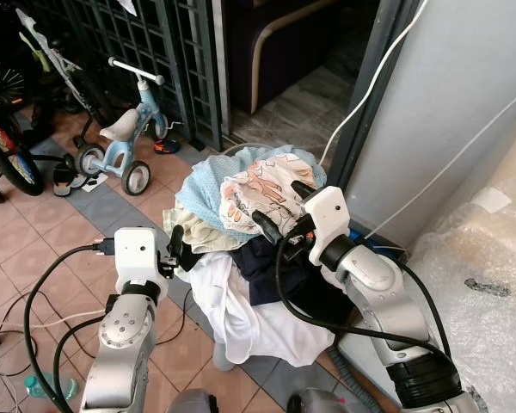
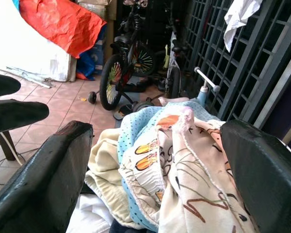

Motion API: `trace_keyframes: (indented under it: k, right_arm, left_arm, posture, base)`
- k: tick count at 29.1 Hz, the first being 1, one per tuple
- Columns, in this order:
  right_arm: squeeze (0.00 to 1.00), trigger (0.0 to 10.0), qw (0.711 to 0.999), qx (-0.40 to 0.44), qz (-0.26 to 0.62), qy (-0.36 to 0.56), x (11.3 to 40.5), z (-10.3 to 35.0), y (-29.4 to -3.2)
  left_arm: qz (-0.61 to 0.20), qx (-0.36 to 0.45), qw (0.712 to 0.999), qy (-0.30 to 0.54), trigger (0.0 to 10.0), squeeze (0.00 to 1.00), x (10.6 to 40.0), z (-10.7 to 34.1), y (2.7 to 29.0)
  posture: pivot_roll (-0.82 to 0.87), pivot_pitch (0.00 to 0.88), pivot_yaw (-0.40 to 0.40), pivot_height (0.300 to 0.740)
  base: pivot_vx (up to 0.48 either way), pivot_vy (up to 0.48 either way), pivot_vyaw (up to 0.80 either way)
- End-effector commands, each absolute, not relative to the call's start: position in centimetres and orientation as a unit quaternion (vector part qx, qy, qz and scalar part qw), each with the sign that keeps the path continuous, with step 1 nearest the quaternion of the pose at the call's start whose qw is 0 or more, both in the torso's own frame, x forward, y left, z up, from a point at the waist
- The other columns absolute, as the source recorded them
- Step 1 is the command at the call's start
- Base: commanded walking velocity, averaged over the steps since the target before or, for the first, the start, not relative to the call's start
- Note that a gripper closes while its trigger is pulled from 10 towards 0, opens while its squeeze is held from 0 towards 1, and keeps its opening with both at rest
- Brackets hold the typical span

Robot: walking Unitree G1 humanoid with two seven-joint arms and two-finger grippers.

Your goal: Clothes washing

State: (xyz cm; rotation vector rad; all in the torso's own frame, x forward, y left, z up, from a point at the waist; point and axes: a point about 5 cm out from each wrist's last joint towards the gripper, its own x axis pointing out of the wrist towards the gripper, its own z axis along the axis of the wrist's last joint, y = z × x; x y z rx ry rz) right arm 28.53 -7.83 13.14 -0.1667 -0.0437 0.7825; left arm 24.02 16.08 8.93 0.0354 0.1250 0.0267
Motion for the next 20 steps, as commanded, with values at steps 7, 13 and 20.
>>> trace_keyframes:
  k: [7,13,20]
  right_arm:
    - [0.0,10.0,0.923,-0.206,0.324,0.025,31.6,11.0,-5.4]
    - [0.0,0.0,0.94,-0.191,0.279,0.047,32.5,10.4,-5.5]
    - [0.0,0.0,0.952,-0.152,0.253,0.079,32.3,9.4,-7.2]
  left_arm:
    - [0.003,0.026,0.998,0.061,10.0,0.0,24.1,9.5,15.8]
    - [0.012,0.024,0.998,0.063,10.0,0.0,23.9,9.4,15.9]
    - [0.009,0.017,0.997,0.068,10.0,0.0,23.8,9.2,15.8]
  posture:
    - [0.06,0.073,0.007,0.74]
    - [0.07,0.076,-0.008,0.74]
    - [0.06,0.079,-0.015,0.74]
  base:
    - [0.0,0.0,0.0]
    - [0.0,0.0,0.0]
    - [0.0,0.0,0.0]
